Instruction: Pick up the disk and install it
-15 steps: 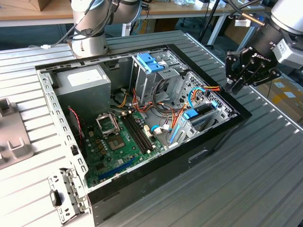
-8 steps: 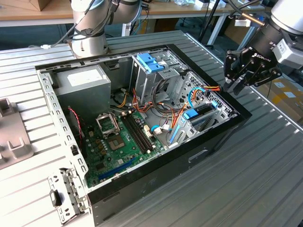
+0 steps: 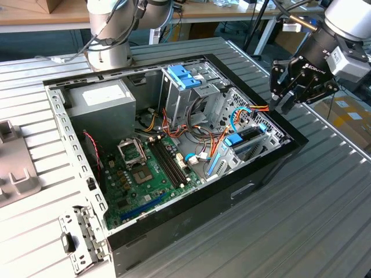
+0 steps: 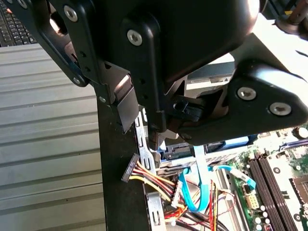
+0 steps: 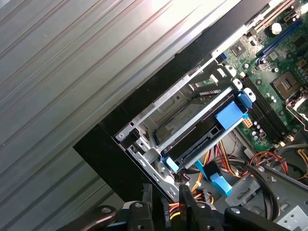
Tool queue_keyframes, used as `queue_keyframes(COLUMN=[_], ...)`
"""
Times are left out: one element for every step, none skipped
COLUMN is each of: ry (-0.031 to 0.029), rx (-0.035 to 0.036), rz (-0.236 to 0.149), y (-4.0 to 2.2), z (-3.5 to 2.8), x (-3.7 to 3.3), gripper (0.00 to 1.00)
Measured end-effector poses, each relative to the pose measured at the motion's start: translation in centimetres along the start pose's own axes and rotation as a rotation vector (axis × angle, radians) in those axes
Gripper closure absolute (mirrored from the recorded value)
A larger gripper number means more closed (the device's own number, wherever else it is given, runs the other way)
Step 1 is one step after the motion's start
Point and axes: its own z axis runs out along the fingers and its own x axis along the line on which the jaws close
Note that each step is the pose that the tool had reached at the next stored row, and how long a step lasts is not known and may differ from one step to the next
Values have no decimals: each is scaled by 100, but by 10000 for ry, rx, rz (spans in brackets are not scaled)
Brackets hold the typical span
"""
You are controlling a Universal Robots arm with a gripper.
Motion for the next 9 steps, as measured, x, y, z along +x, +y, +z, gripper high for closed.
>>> queue_keyframes(ry=[0, 3, 7, 13, 14, 20, 28, 36, 41], rx=[2, 3, 5, 10, 14, 19, 29, 36, 42], rz=[26, 52, 107, 192, 241, 331, 486, 618, 717], y=[-6, -10, -18, -23, -26, -28, -30, -30, -30], z=[8, 13, 22, 35, 43, 51, 64, 72, 80], x=[2, 6, 13, 18, 20, 21, 24, 24, 25], gripper=[64, 64, 64, 64, 64, 64, 64, 64, 64])
